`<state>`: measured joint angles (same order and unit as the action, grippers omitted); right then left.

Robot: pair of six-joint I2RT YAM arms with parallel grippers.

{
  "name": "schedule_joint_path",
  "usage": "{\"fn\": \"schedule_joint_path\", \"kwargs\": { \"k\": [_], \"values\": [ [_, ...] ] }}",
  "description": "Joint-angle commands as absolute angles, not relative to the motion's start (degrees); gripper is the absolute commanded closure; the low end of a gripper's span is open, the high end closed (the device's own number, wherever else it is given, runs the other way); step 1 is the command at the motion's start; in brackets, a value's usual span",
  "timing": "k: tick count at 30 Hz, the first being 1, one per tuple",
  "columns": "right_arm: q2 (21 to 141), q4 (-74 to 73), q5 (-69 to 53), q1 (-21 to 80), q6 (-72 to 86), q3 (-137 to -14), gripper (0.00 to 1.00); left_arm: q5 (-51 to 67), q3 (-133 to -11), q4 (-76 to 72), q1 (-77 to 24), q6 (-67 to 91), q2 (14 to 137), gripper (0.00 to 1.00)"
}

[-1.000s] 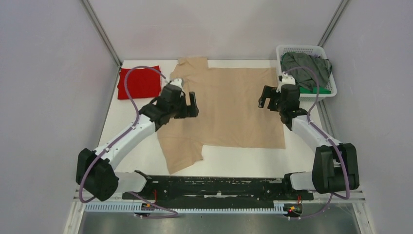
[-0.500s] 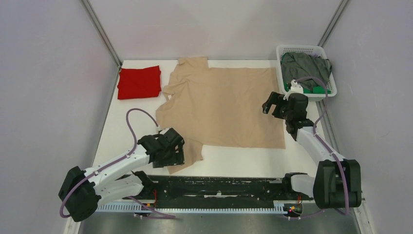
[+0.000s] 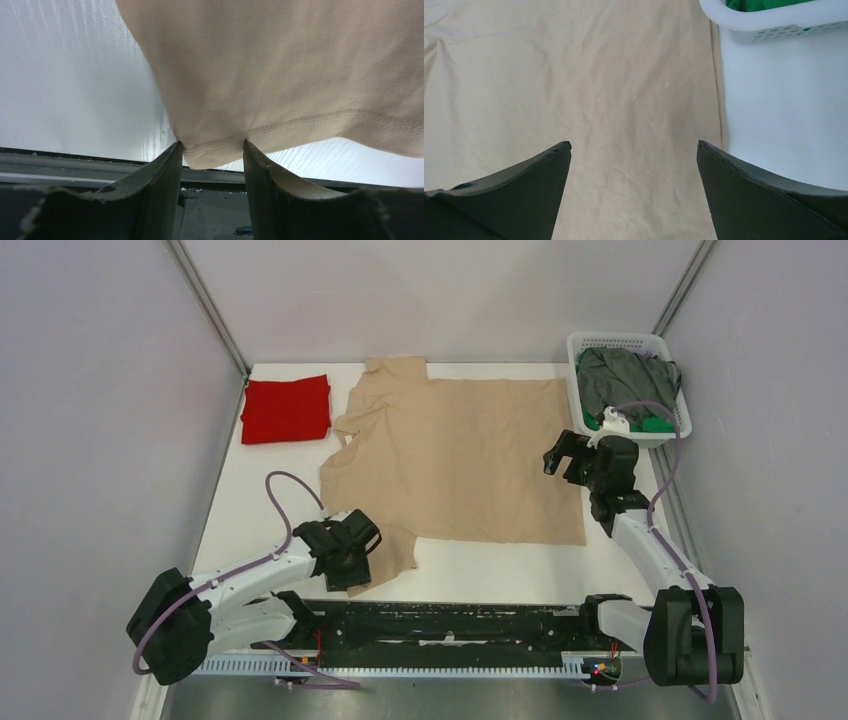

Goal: Fold and stack the t-shirts
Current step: Grab the side of the flattened tshirt closest away from the robot with both arms

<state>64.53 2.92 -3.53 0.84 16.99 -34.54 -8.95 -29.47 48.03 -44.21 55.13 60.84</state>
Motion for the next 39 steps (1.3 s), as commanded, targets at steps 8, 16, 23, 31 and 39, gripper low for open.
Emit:
{"fn": "schedule_joint_path", "kwargs": {
  "k": [8, 16, 23, 31, 39],
  "values": [
    [60.72, 2.45, 4.65, 0.33, 19.98, -32.82, 0.02, -9.36, -30.18, 49.09, -44.64, 57.70, 65.08, 0.52],
    [57.81, 0.14, 9.26, -1.88, 22.70, -31.64, 0.02, -9.21, -32.85, 49.40, -45.44, 55.60, 69.77, 0.85],
    [51.56, -11.86, 13.75, -2.37, 26.47, -28.45, 0.02, -5.73, -33.52, 50.22, -45.51, 51.90, 64.30, 0.98],
    [39.92, -20.67, 13.22, -2.46, 26.84, -19.91, 0.10, -0.63, -33.98, 52.74, -45.87, 53.89, 59.19, 0.98],
    [45.86, -18.76, 10.00, -2.46, 25.46, -17.28, 0.33, 0.93, -32.60, 52.72, -47.44, 55.27, 56.97, 0.98]
  ]
}}
